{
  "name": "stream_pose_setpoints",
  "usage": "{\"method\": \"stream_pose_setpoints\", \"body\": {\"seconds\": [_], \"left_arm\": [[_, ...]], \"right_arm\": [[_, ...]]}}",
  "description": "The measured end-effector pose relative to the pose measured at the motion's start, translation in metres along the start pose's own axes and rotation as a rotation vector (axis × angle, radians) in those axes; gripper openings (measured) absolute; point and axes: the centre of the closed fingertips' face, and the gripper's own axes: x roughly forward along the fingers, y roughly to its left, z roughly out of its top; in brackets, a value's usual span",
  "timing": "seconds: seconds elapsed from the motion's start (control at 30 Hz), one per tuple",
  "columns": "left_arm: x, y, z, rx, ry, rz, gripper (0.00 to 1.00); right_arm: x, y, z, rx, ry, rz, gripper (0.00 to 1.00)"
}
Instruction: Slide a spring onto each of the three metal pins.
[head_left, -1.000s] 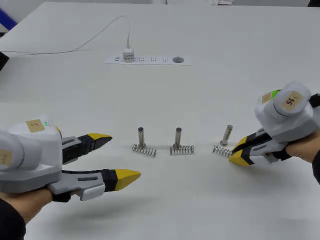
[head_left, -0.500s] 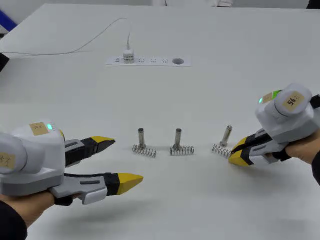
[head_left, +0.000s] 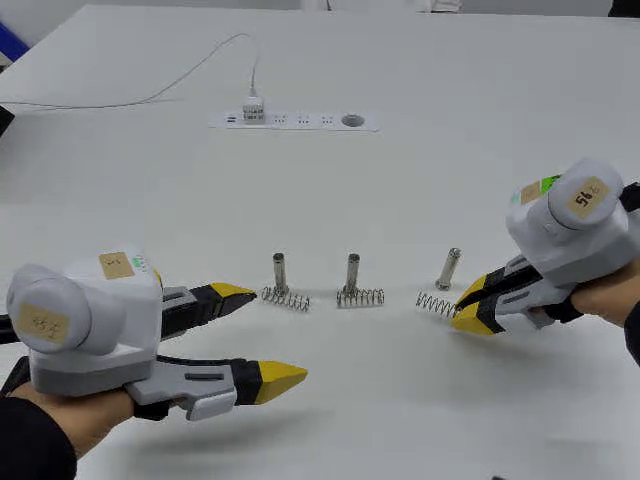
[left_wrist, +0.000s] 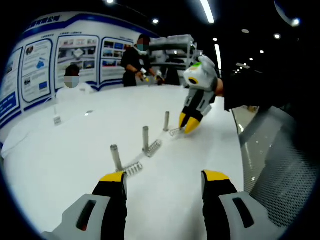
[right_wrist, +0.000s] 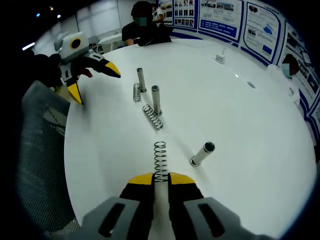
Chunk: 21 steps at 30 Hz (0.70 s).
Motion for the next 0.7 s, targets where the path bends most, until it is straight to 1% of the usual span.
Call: {"method": "stream_pose_setpoints", "body": {"seconds": [0.23, 0.43, 0.57, 0.7], "left_arm": [[0.009, -0.005, 0.005, 0.022, 0.004, -0.029, 0.60], [0.019, -0.007, 0.011, 0.054, 0.009, -0.063, 0.58], [0.025, -0.011, 0.016, 0.067, 0.003, -0.081, 0.56], [0.030, -0.015, 0.019, 0.079, 0.004, -0.096, 0.54]], "right_arm": [[0.000, 0.010, 0.009, -0.043, 0.007, 0.028, 0.11], [-0.002, 0.022, 0.020, -0.075, 0.000, 0.050, 0.11], [-0.003, 0.029, 0.027, -0.097, -0.009, 0.064, 0.11], [-0.005, 0.035, 0.033, -0.113, -0.022, 0.078, 0.11]]}}
